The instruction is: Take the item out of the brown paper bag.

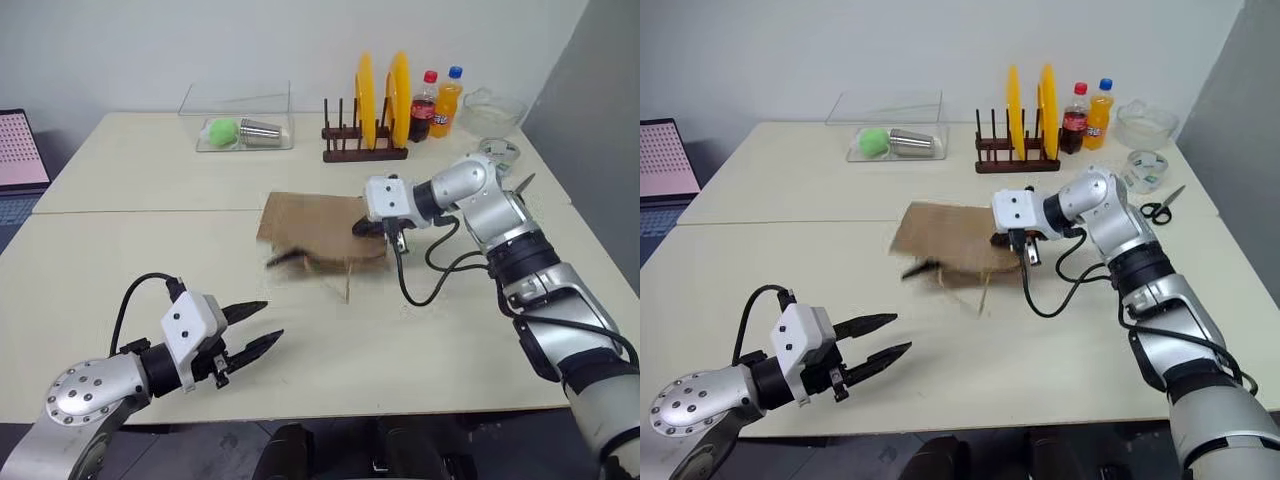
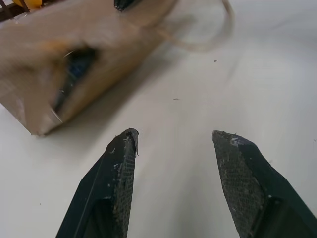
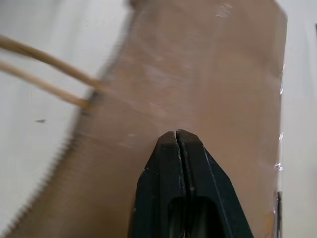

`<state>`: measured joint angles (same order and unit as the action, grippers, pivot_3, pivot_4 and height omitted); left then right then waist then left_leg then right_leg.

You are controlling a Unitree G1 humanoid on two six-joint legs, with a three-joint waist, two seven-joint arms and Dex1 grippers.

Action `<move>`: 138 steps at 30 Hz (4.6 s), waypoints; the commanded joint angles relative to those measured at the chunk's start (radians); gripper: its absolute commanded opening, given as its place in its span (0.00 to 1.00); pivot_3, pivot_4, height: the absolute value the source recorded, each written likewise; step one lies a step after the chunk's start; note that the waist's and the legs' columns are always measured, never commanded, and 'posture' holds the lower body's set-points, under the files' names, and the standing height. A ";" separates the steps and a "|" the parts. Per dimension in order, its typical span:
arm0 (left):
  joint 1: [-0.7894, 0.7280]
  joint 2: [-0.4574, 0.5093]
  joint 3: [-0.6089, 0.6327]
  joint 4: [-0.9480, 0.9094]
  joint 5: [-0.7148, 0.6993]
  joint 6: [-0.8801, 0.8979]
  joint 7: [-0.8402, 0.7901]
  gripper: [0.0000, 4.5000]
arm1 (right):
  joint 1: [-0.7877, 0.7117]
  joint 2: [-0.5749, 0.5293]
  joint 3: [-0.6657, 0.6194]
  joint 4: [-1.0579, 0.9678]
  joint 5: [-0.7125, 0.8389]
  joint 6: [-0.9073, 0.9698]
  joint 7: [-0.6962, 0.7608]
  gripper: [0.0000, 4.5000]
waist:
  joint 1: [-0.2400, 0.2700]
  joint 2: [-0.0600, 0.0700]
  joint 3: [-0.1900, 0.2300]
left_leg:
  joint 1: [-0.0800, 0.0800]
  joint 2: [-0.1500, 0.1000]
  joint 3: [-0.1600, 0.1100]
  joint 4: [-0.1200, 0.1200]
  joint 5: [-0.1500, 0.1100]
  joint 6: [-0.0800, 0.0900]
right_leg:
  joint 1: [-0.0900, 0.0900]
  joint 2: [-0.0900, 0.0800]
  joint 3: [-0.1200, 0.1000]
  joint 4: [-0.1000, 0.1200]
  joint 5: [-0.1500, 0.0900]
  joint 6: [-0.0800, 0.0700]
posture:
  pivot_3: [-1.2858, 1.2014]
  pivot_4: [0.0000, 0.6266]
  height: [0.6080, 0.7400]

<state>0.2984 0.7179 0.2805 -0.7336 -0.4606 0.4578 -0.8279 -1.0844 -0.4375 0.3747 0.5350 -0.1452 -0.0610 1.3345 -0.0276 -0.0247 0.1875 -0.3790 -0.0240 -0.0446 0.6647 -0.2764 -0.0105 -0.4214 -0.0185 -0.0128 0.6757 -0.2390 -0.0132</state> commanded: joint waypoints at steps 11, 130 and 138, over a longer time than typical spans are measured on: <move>-0.091 0.135 0.015 0.117 0.077 -0.204 -0.145 0.69 | 0.229 -0.098 -0.176 -0.509 0.217 0.269 -0.050 0.00 | 0.016 -0.001 0.000 | -0.001 0.000 -0.002 0.000 0.000 0.000 | 0.001 0.000 -0.002 -0.003 0.000 0.000 | 0.52 0.24 1.00; -0.751 -0.077 -0.545 0.557 0.292 -0.557 -0.351 0.00 | 0.849 -0.049 0.148 -0.820 0.037 0.205 -0.451 0.33 | 0.025 -0.001 -0.002 | 0.005 0.001 -0.004 0.000 0.000 0.001 | 0.013 0.002 -0.003 -0.012 -0.002 0.009 | 0.52 0.24 1.00; -0.804 -0.064 -0.497 0.530 0.246 -0.452 -0.343 0.00 | 0.829 -0.036 0.162 -0.796 0.006 0.231 -0.458 0.00 | 0.025 -0.001 -0.002 | 0.006 0.001 -0.004 0.000 0.000 0.001 | 0.013 0.002 -0.003 -0.012 -0.002 0.009 | 0.52 0.24 1.00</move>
<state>-0.4740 0.6446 -0.2641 -0.1582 -0.1821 -0.0241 -1.1862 -0.2410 -0.4791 0.5352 -0.2485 -0.1340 0.1655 0.8790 -0.0027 -0.0253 0.1857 -0.3735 -0.0232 -0.0484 0.6648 -0.2764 -0.0099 -0.4084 -0.0162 -0.0163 0.6636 -0.2413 -0.0043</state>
